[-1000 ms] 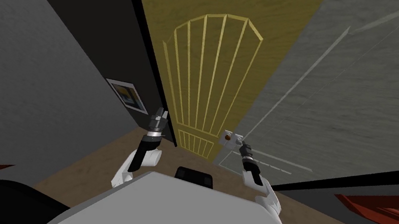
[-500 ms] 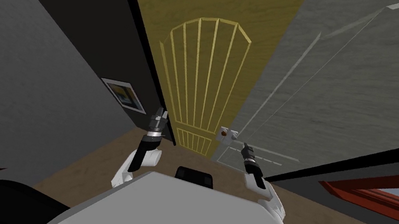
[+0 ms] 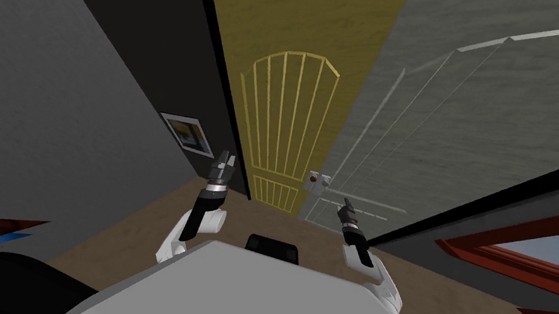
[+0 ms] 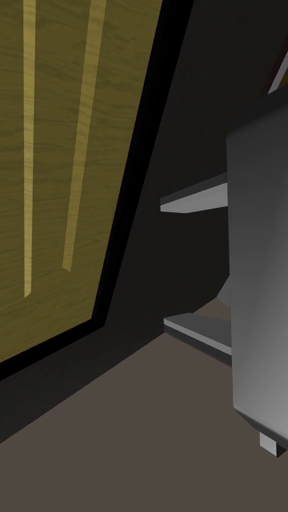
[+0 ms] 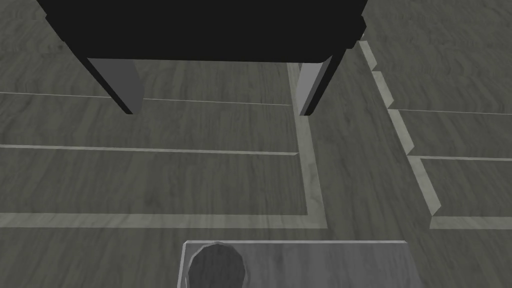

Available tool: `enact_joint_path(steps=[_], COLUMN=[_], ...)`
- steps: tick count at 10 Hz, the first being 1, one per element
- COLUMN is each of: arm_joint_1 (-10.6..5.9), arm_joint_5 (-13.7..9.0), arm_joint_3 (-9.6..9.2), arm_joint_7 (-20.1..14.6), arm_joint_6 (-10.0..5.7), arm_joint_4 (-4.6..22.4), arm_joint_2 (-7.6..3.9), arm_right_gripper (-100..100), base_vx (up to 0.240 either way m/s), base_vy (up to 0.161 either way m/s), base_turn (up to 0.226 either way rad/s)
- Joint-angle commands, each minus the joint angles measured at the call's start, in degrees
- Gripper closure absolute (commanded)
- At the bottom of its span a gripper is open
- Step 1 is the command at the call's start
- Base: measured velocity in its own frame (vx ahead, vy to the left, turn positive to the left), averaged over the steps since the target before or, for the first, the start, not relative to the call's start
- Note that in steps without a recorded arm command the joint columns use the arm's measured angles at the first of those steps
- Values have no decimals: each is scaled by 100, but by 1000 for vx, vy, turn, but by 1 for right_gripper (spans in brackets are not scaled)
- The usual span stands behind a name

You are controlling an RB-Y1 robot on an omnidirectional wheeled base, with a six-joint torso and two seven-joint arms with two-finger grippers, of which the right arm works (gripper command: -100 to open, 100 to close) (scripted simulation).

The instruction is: Pull the door open

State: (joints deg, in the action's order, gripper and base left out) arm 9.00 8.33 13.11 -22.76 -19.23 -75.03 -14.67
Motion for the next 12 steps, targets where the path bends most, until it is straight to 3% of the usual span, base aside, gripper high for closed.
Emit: enact_joint_path(steps=[1, 2, 3, 7, 9, 12], arm_joint_1=[-42, -77, -65, 90, 26, -179], arm_joint_5=[35, 48, 37, -37, -40, -14], arm_joint_3=[-175, -249, -193, 251, 263, 83], arm_joint_7=[-48, -63, -54, 49, 81, 104], arm_joint_6=[-50, -62, -66, -10, -22, -70], arm_joint_4=[-90, -136, -80, 191, 232, 193], arm_joint_2=[61, 87, 63, -91, -69, 56], arm_right_gripper=[-100, -100, -100, -100, -100, -100], base_vx=[-192, -110, -29, 39, 181, 222], base_vy=[131, 152, 66, -112, -109, 13], base_turn=[150, 144, 18, -146, 7, 122])
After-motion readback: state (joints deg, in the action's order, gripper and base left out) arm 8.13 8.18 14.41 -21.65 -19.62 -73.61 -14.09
